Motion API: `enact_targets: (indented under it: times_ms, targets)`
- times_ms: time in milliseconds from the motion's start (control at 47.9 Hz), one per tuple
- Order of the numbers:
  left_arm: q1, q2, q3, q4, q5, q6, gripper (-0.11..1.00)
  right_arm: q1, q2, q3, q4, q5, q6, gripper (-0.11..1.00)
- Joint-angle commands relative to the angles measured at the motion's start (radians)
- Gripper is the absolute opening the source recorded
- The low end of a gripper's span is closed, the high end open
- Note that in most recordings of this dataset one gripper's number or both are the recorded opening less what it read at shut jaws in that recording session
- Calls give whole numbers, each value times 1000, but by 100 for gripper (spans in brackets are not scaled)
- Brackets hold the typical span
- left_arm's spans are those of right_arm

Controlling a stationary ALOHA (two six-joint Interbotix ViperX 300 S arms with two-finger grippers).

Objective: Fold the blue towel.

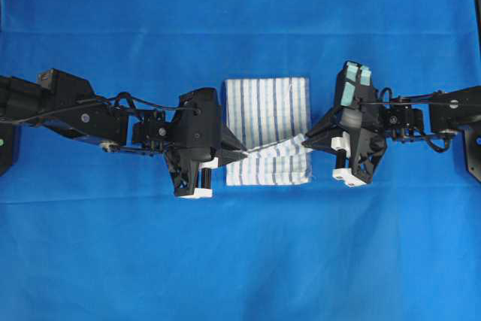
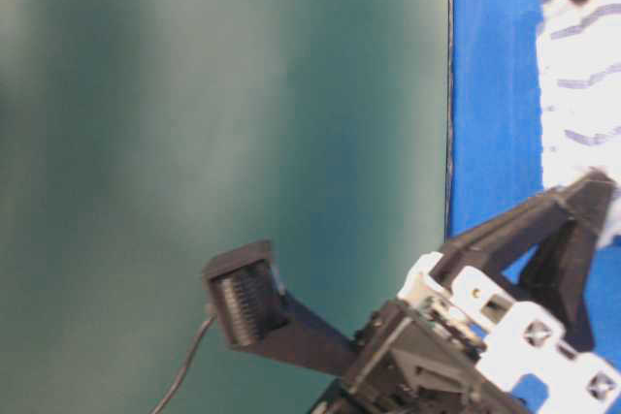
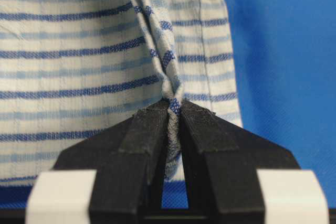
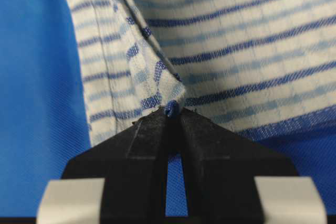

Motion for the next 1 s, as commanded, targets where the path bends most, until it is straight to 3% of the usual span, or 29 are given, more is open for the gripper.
enact_targets:
  times_ms: [0, 397, 543, 606, 690, 752, 982]
  targets:
    - [0, 3, 11, -2, -6, -2, 4, 0, 18, -12, 14, -2, 0, 8]
    - [26, 12, 8, -5, -6, 0, 5, 32, 60, -41, 37, -11, 3, 8]
    - [25, -2, 5, -3, 5, 0, 17, 58, 58, -67, 43, 0, 3, 9]
    - [21, -23, 5, -3, 18, 0, 29, 75, 46, -87, 43, 25, 2, 18]
    - [18, -74, 9, -2, 55, 11, 41, 86, 15, -112, 43, 83, 0, 44]
    - [18, -129, 17, -2, 103, 15, 48, 87, -18, -126, 40, 133, 0, 57]
    - [18, -337, 67, 2, 242, 32, 52, 87, -210, -146, 9, 267, -9, 52]
